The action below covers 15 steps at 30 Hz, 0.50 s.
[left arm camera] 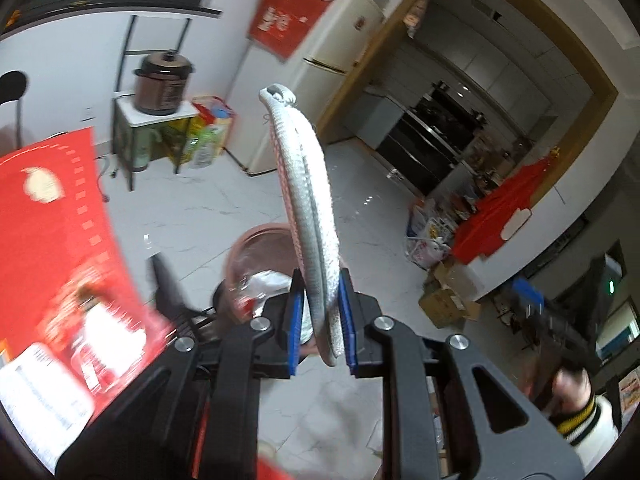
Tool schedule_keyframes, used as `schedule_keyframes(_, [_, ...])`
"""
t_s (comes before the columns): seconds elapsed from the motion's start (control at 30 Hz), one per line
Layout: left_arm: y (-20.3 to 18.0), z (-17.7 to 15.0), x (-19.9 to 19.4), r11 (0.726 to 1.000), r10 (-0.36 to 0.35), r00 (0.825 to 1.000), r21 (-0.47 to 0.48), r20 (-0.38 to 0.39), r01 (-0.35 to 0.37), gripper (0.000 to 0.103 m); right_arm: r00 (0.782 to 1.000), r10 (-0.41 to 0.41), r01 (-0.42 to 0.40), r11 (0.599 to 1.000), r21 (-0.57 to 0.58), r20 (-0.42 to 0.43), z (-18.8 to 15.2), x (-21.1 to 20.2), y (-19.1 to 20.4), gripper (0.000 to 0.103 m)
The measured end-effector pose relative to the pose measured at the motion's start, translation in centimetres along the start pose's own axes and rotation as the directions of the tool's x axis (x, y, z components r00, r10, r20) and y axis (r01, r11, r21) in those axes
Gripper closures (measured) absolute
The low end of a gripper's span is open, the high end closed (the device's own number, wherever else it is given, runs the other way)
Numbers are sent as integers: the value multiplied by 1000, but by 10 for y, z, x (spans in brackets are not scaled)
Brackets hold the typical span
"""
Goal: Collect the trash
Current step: 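Carry the can into the brown bin and open the right tool while the left tool drops the sponge there, then move both open tools back over the remaining trash on the table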
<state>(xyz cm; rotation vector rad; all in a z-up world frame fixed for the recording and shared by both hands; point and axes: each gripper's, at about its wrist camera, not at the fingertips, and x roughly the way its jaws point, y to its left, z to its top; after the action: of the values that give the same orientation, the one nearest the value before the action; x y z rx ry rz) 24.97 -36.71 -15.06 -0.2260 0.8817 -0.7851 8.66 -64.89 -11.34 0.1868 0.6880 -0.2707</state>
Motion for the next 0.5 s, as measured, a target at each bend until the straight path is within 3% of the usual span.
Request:
schedule_keyframes(0.03, [-9,10,14,1000,-29,1000,4,1,29,81,1000,-6,6,1000,6,-4,-1,0,-4,5])
schedule_keyframes(0.1, [-23,23,27,999,-43,999,20,17,43,62,1000,-14,14,1000,20,-9,-3,0,-11,5])
schedule_keyframes(0.13, [-31,32,31,998,-61,998,26,35,60,38,1000,-16,16,1000,22,-9,-2,0,-12,5])
schedule_keyframes(0.17, [-36,36,30,997,-78,995,28,53,77,28,1000,-17,17,1000,23,-7,-3,-1,-14,5])
schedule_keyframes(0.23, [-43,44,24,994,-106,991,44,83,103,23,1000,-15,15,1000,24,-3,-3,-2,-13,5])
schedule_keyframes(0.37, [-42,48,0,994,-76,989,82,130,66,8,1000,3,-3,1000,19,-3,-4,-1,-2,5])
schedule_keyframes(0.5, [-17,44,-26,999,-31,989,40,144,25,6,999,36,-35,999,6,-9,-1,4,18,5])
